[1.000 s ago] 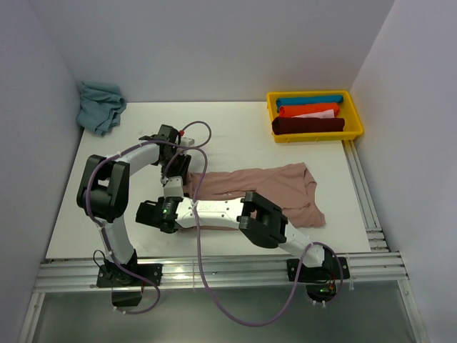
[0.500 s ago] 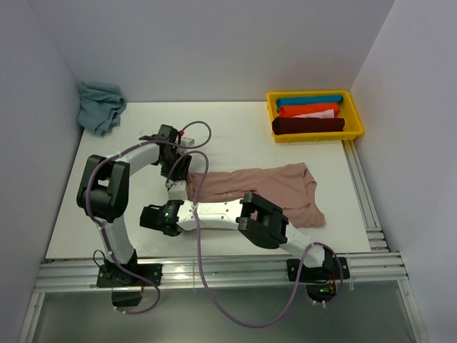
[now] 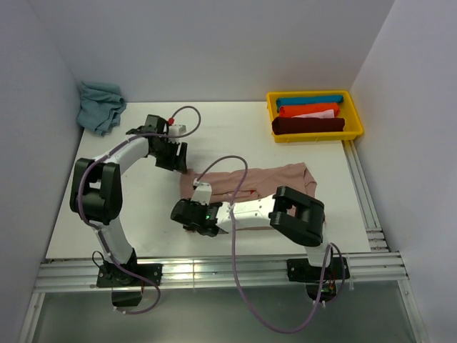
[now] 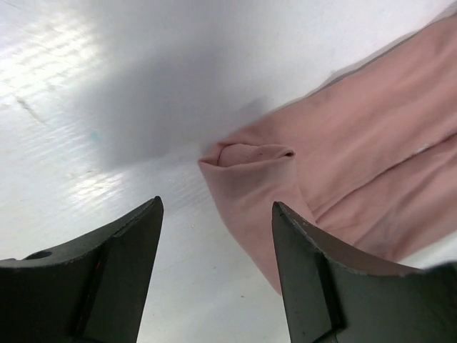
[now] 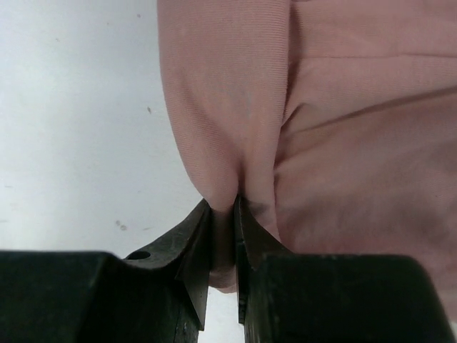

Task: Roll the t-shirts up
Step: Roll the tshirt

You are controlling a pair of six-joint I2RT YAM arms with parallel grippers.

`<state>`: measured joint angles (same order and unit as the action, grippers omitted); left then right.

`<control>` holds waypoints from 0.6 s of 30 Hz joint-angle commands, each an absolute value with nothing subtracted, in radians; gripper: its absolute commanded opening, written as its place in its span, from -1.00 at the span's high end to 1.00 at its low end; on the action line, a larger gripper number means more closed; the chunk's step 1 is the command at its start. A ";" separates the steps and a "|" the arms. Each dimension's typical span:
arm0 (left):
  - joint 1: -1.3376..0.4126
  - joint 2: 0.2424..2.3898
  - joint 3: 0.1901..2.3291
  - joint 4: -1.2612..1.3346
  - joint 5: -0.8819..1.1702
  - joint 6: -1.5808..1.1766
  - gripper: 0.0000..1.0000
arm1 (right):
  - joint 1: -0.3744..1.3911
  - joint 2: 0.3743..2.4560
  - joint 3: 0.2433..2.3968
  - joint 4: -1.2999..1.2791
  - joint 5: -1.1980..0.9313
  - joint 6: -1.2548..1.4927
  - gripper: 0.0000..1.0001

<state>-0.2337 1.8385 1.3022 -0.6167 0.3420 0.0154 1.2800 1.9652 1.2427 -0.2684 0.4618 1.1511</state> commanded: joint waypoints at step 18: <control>-0.120 1.878 1.223 -0.525 0.684 0.009 -0.37 | 1.174 1.861 0.624 0.771 0.153 1.445 0.81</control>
